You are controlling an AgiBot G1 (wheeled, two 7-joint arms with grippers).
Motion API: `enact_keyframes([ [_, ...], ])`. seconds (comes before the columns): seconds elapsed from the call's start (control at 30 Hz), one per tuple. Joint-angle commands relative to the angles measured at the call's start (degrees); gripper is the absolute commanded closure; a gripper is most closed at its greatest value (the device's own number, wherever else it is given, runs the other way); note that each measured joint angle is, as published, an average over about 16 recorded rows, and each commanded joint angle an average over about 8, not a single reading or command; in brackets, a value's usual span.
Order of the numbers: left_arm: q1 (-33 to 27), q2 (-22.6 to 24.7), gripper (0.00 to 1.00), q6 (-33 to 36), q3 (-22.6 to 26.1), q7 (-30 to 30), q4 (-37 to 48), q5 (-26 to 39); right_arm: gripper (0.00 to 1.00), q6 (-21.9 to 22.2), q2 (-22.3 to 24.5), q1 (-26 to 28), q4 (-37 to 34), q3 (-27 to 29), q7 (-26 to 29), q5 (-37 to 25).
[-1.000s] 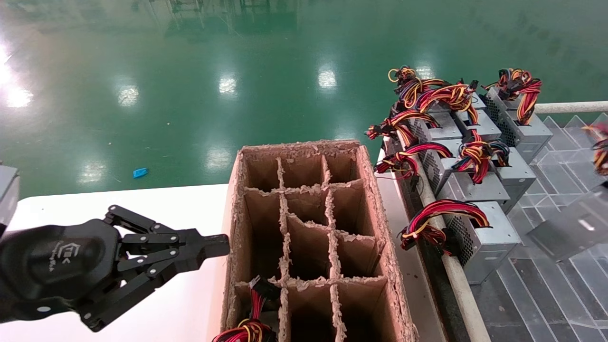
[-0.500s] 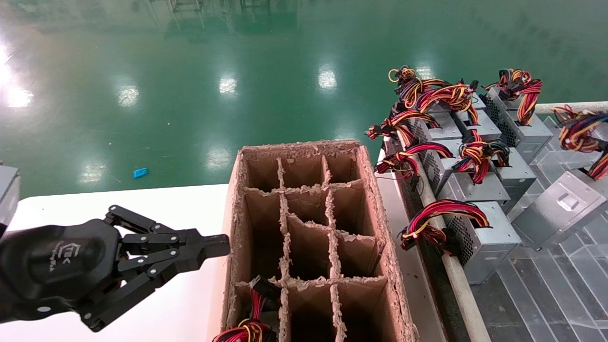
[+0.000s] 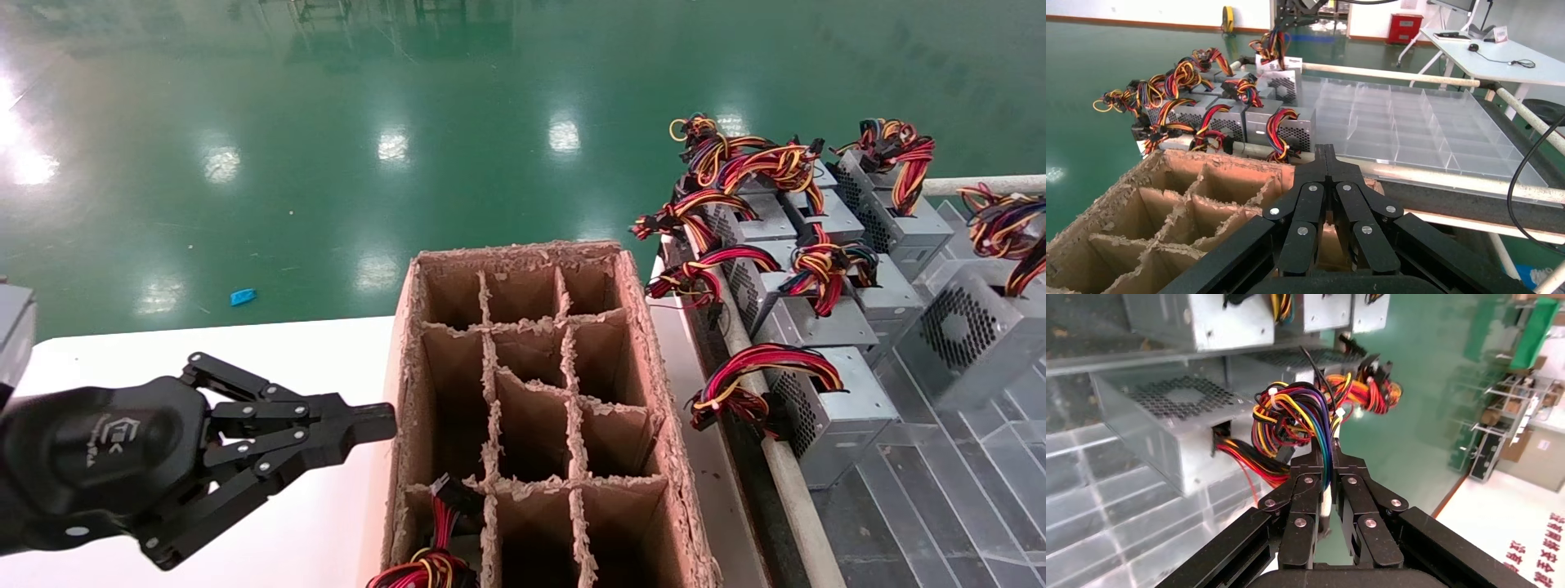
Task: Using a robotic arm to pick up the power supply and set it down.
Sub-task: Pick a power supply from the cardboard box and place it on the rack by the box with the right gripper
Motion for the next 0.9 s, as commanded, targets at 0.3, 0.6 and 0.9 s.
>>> enact_keyframes([
  [0.3, 0.0, 0.0, 1.0, 0.0, 0.0, 0.0, 0.0, 0.0, 1.0, 5.03, -0.21, -3.29, 0.87, 0.07, -1.04, 2.89],
  [0.6, 0.0, 0.0, 1.0, 0.0, 0.0, 0.0, 0.0, 0.0, 1.0, 3.63, 0.12, -4.68, 0.85, -0.55, 0.07, 4.93],
  [0.9, 0.0, 0.0, 1.0, 0.0, 0.0, 0.0, 0.0, 0.0, 0.06, 2.96, 0.0, -4.82, 1.03, -0.59, 0.91, 5.79],
])
